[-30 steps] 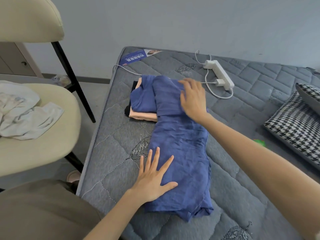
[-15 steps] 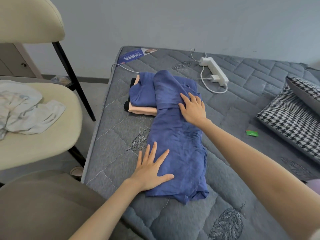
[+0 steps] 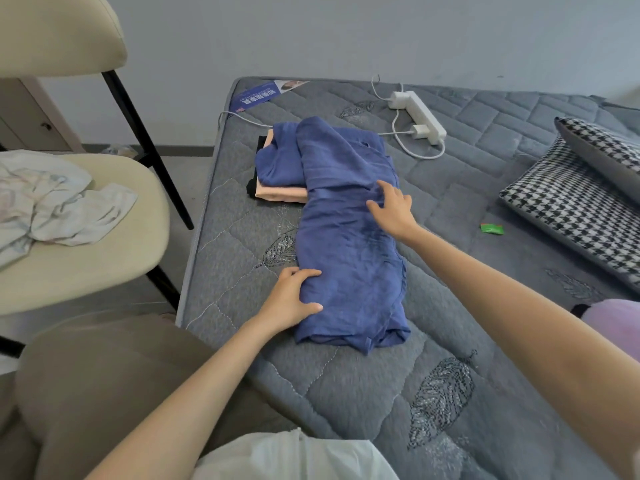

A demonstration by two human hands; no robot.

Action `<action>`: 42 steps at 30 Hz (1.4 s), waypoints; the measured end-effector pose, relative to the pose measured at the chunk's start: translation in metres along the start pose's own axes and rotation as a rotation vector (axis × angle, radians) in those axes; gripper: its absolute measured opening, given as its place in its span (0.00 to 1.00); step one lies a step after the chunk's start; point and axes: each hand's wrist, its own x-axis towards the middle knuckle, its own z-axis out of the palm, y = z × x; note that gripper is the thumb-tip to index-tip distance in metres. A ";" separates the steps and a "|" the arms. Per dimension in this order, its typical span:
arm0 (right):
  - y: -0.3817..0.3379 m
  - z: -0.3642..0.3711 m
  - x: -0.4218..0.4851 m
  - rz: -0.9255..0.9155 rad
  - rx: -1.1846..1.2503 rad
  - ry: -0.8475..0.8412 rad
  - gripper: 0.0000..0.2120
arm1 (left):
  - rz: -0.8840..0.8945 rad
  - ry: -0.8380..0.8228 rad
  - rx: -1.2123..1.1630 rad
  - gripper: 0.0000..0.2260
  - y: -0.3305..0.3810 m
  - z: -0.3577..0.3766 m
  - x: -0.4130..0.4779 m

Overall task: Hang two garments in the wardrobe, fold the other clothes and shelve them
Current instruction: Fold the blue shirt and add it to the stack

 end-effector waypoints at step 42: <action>-0.031 -0.010 0.107 0.001 -0.214 0.461 0.14 | 0.209 -0.264 0.621 0.44 -0.005 -0.018 0.068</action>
